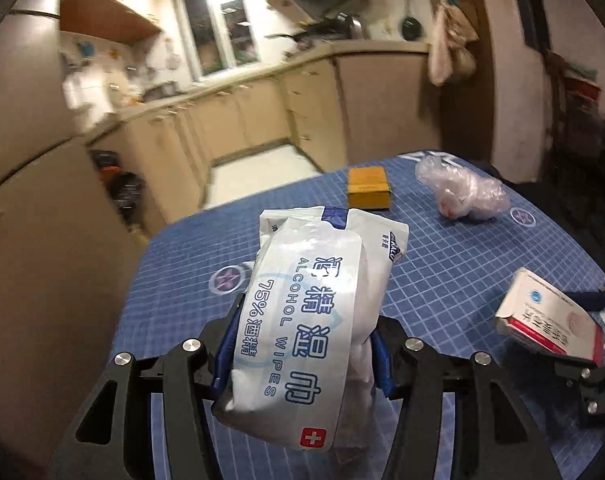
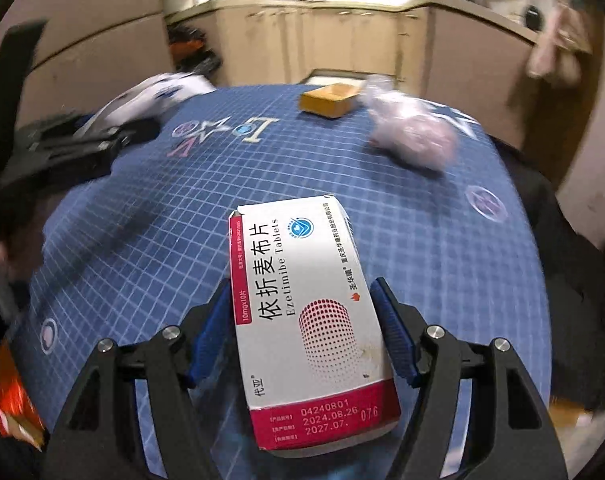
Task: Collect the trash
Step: 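Carry the wipes pack and tablets box over the white bucket with both grippers, then open both grippers to drop the wipes pack and tablets box into the bucket, then move both open grippers back over the table toward the last items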
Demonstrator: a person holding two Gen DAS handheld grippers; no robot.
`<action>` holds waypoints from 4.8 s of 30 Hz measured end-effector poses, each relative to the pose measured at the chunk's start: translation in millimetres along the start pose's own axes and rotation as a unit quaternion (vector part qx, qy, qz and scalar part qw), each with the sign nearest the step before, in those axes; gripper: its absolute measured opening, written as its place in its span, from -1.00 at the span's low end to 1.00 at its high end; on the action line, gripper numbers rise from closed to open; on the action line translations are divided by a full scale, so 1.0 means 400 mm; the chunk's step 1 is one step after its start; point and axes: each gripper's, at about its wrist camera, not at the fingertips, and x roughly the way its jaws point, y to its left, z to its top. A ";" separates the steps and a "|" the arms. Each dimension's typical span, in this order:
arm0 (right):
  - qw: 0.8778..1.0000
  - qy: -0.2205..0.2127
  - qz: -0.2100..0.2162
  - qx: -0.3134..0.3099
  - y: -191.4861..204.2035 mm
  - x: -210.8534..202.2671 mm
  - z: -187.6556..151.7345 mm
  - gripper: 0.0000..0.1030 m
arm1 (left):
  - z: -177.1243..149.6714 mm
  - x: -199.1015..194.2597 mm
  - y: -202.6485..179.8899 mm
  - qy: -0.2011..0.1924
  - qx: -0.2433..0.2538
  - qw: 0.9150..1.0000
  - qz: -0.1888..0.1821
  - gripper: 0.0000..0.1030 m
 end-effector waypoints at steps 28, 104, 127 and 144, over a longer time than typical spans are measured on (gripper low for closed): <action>0.989 -0.112 -0.092 0.041 -0.029 -0.316 -0.129 0.28 | -0.050 -0.275 -0.241 -0.060 -0.041 0.997 0.012 0.08; 0.871 -0.157 -0.371 0.281 -0.750 -0.788 -0.526 0.46 | 0.105 -0.357 -1.262 -0.107 0.228 0.910 -0.330 0.31; 0.908 -0.161 -0.313 0.227 -0.646 -0.681 -0.398 0.46 | 0.109 -0.281 -1.040 -0.087 0.186 0.949 -0.237 0.31; 0.951 -0.131 -0.239 0.146 -0.482 -0.450 -0.197 0.46 | 0.120 -0.125 -0.726 -0.055 0.108 0.981 -0.154 0.31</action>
